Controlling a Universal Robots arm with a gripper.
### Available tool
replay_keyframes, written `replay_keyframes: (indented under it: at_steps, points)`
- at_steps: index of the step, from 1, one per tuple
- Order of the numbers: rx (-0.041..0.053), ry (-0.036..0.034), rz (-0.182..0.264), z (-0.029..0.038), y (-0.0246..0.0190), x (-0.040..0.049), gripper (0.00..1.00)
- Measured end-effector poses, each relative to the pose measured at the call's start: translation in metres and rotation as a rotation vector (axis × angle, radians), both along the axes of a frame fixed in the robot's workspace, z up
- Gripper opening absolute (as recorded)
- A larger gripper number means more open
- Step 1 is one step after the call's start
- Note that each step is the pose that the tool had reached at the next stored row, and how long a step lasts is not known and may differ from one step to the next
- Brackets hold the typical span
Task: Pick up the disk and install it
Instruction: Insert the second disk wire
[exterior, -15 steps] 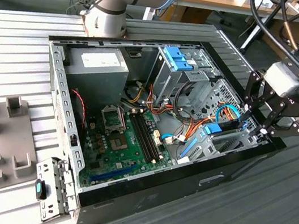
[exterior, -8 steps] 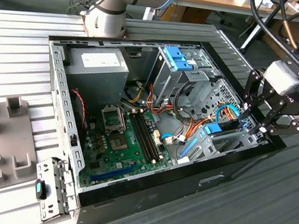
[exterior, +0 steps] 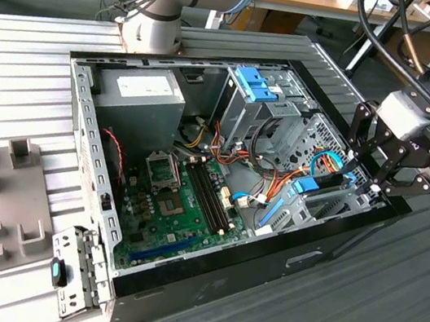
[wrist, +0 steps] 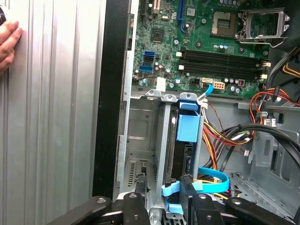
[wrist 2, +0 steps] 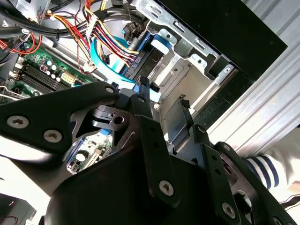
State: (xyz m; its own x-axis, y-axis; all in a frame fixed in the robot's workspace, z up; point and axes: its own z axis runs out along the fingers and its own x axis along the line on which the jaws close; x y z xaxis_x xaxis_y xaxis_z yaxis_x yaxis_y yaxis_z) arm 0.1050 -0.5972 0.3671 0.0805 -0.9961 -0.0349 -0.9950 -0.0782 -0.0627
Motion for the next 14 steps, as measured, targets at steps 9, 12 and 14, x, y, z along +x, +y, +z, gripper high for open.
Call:
replay_keyframes:
  at_steps: [9,12,14]
  points:
    - [0.0001,0.0000,0.000,0.0000,0.0001,0.0000,0.48]
    - [0.0001,0.0000,0.000,-0.0001,0.0001,0.0000,0.55]
    - [0.0000,0.0000,0.000,0.0000,0.0001,0.0000,0.55]
